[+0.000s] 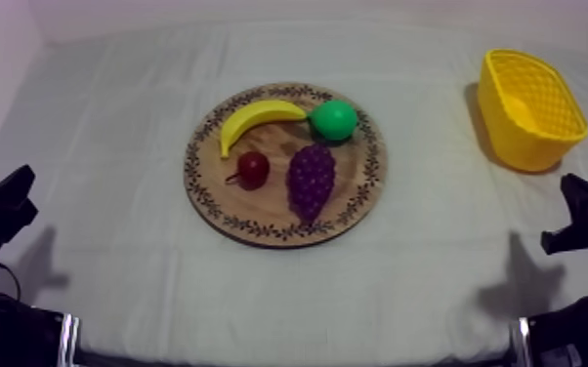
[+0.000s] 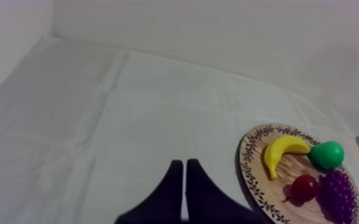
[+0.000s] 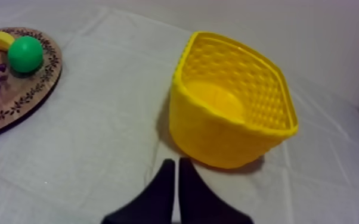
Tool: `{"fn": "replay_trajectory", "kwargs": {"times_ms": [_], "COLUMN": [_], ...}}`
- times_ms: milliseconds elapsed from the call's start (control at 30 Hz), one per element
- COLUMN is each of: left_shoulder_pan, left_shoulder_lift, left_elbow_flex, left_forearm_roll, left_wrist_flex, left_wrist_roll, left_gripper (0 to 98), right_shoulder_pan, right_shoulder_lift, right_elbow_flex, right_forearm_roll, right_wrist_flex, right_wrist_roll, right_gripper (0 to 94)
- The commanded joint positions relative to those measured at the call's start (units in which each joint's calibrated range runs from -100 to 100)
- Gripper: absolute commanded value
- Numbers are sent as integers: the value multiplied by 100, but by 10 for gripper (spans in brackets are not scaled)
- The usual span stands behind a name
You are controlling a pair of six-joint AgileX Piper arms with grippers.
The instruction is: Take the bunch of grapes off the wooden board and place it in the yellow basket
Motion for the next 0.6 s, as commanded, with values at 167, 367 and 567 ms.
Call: {"fn": "replay_trajectory", "kwargs": {"times_ms": [167,367,567], "left_shoulder_pan": [0,0,0], "left_shoulder_lift": [0,0,0], "left_elbow_flex": [-3,-3,-3], "left_forearm_roll": [0,0,0], "left_wrist_flex": [-3,-3,-3], "left_wrist_roll": [1,1,1], "left_gripper": [1,1,1], "right_shoulder_pan": [-10,-10,44], "right_shoulder_lift": [-1,-1,-1], "right_elbow_flex": [1,1,-5], "right_forearm_roll": [10,9,-174], "right_wrist_flex": [1,1,-116], "right_wrist_roll": [-52,-23,214], "right_gripper": [3,3,3]}}
